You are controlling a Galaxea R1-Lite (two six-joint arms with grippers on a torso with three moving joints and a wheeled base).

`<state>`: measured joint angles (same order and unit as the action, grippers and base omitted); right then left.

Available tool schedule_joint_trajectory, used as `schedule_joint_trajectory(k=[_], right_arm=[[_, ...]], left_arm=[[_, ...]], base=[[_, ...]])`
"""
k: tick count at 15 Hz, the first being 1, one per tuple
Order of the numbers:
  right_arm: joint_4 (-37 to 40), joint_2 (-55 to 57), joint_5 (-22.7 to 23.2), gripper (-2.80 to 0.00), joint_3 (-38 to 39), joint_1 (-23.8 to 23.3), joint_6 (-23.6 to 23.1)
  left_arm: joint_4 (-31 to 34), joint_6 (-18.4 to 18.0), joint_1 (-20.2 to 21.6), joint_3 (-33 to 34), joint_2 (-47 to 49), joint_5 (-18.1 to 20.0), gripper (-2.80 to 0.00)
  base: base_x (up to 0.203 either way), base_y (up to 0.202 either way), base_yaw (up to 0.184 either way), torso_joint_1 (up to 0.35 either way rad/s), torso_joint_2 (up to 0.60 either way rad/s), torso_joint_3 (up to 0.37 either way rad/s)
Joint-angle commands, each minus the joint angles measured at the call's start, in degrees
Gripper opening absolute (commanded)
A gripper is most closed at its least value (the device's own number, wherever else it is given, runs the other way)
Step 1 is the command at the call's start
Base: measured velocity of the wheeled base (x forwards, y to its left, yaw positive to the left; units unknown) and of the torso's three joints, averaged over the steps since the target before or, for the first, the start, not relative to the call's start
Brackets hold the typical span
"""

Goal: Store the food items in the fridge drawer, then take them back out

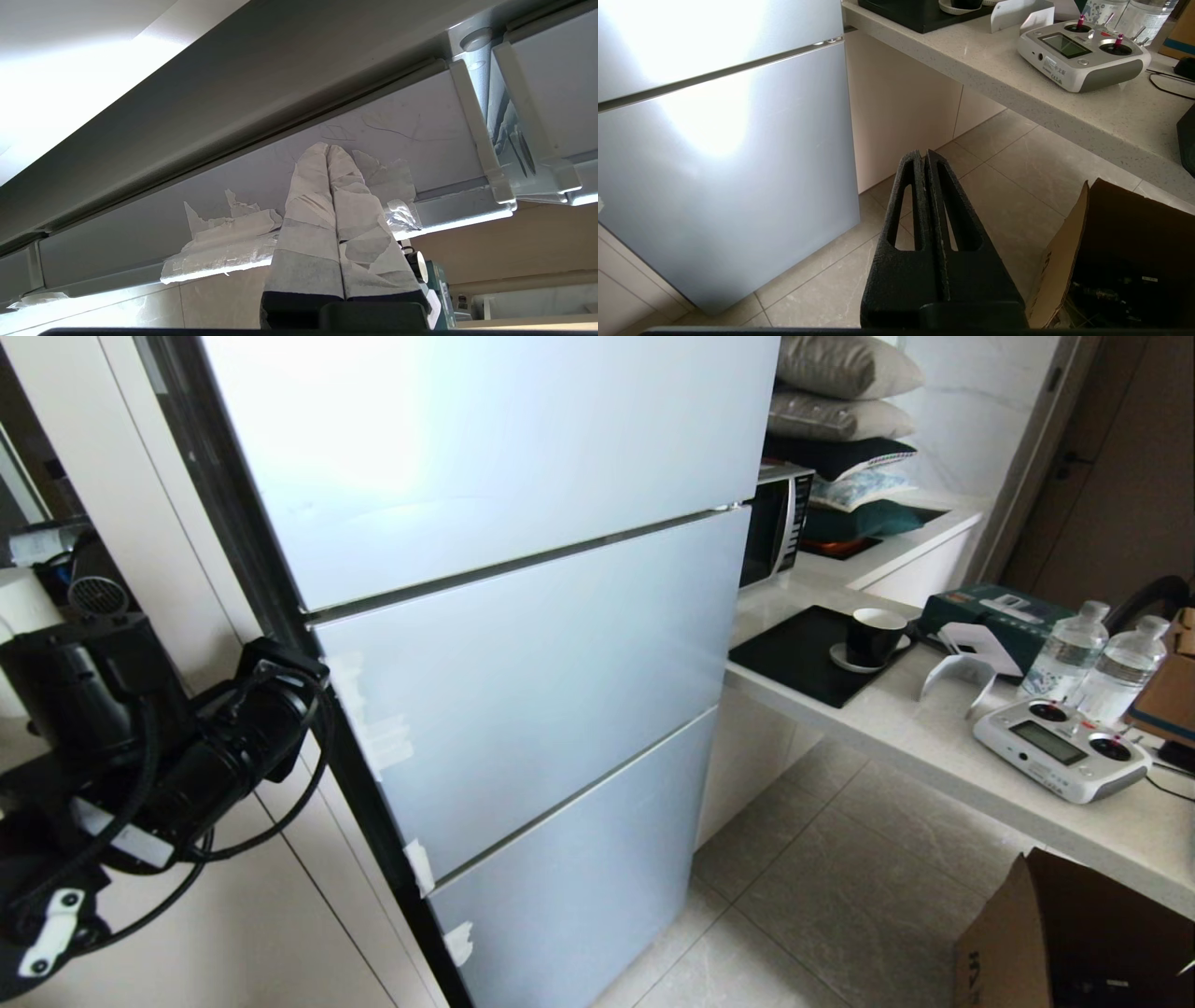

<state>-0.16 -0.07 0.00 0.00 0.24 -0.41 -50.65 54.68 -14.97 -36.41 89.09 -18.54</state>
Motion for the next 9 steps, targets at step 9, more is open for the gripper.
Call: schedule_joint_trajectory(k=[9], right_arm=[[0.0,0.0,0.0,-2.80,0.0,0.0,0.0]], left_arm=[[-0.2,0.0,-3.5,1.0,-0.4,0.1,-2.80]], base=[[0.000,0.000,0.000,0.000,0.00,0.000]])
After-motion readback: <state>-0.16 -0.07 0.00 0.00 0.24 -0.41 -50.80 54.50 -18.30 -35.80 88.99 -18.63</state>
